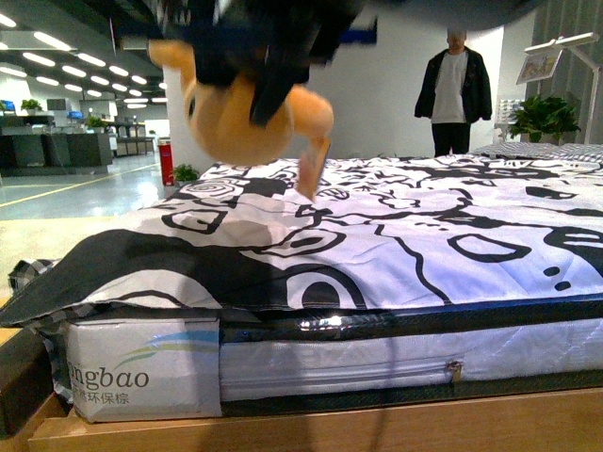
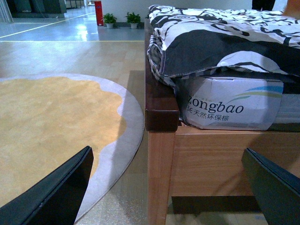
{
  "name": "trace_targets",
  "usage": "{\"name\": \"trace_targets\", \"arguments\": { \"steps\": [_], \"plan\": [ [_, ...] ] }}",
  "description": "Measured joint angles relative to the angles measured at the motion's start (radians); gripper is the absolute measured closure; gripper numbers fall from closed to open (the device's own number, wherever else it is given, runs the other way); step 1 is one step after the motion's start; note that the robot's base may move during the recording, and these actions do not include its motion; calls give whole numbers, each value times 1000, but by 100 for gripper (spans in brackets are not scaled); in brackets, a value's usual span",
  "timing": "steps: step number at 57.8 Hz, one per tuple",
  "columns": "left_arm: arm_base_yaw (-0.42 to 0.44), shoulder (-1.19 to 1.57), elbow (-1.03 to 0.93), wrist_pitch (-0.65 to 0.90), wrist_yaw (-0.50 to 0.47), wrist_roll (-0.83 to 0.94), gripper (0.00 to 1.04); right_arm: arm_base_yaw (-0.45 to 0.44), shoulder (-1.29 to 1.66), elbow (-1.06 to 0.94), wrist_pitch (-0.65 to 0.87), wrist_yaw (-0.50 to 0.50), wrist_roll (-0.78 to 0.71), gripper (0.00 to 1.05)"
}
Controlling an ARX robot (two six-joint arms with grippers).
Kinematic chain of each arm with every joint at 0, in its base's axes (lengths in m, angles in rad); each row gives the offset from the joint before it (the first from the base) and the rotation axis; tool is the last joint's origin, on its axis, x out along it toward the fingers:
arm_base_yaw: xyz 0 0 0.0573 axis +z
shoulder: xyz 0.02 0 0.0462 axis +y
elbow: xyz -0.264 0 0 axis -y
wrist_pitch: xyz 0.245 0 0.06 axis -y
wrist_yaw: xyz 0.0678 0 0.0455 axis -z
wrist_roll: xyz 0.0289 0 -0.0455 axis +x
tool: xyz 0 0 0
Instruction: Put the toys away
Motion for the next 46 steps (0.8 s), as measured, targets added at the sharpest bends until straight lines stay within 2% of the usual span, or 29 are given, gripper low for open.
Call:
{"name": "trace_targets", "arguments": {
  "steps": [7,16,34,40,46],
  "plan": [
    [0,0,0,0,0,0,6,-41,-154,-71,10,-58,-23,95],
    [0,0,0,0,0,0,6,-164,-392,-235,-3,-171,-23,95],
    [0,0,0,0,0,0,6,-399,-819,-613,-89,-449,188,95],
    [0,0,0,0,0,0,6,-422,-955,-737,-89,-470,219,95],
    [0,0,0,0,0,0,6,-398,-1102,-898,-112,-456,217,95]
  ]
}}
